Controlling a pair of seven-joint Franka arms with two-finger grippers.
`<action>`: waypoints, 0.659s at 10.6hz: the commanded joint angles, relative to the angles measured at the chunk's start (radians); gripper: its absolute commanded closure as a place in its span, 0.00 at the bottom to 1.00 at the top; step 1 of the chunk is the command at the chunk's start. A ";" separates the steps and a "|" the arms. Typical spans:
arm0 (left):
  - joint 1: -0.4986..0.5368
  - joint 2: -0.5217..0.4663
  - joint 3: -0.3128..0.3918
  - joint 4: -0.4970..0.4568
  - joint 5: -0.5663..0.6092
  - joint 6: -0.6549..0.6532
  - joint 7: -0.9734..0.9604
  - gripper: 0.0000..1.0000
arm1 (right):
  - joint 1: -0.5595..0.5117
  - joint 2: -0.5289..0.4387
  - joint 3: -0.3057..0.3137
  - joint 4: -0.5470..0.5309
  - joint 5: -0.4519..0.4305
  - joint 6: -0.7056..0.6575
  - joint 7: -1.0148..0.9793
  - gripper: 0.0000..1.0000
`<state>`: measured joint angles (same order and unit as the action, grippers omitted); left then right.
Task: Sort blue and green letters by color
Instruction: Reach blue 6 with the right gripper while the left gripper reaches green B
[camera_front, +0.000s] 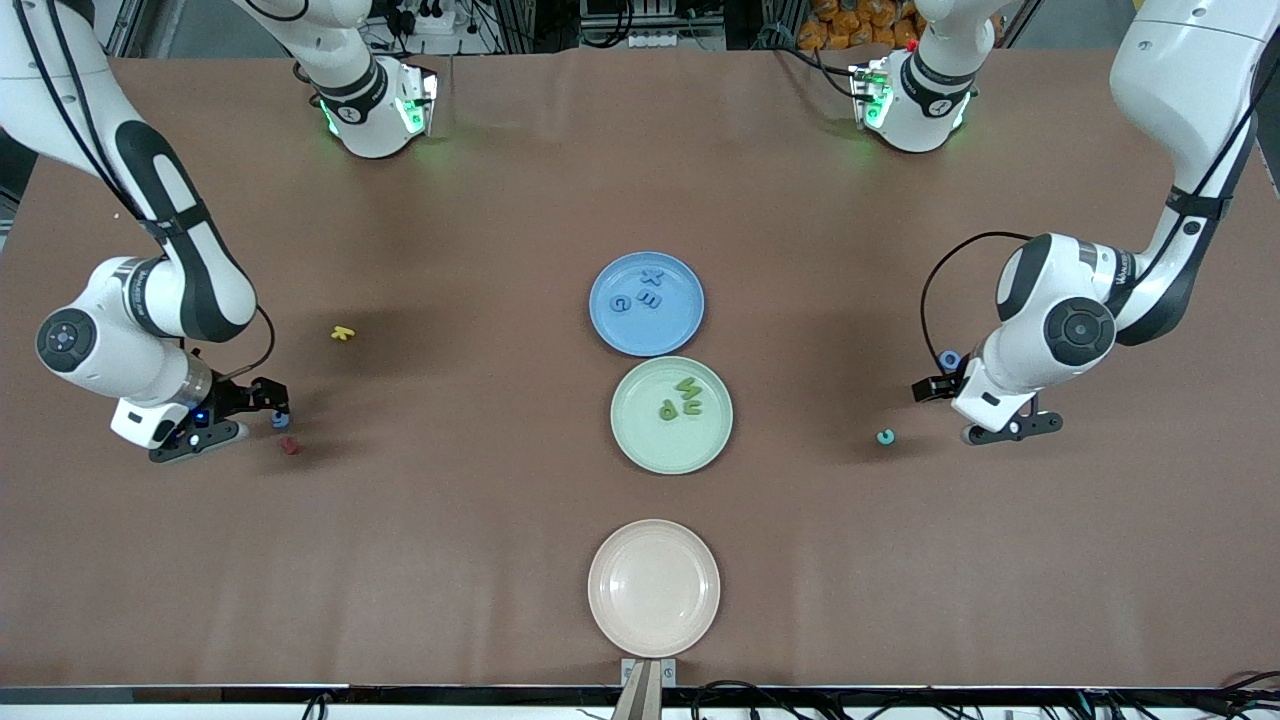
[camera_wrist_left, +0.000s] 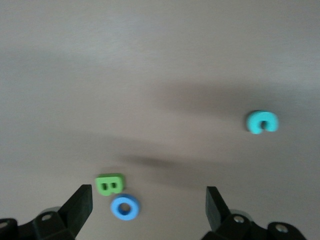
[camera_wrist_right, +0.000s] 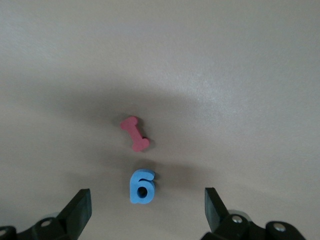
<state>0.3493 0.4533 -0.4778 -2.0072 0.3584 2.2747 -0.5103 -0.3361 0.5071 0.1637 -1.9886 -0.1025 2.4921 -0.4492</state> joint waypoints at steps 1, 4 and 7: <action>-0.044 -0.064 0.114 -0.070 -0.005 0.044 0.006 0.00 | -0.012 0.031 0.003 -0.034 -0.016 0.075 0.016 0.00; -0.050 -0.044 0.162 -0.116 -0.007 0.136 0.010 0.00 | 0.003 0.048 -0.001 -0.084 -0.019 0.129 0.144 0.00; -0.049 -0.044 0.192 -0.198 -0.010 0.251 0.010 0.00 | 0.005 0.047 -0.016 -0.101 -0.066 0.126 0.145 0.49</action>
<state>0.3131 0.4270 -0.3175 -2.1281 0.3582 2.4281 -0.5103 -0.3319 0.5605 0.1580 -2.0607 -0.1066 2.6177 -0.3392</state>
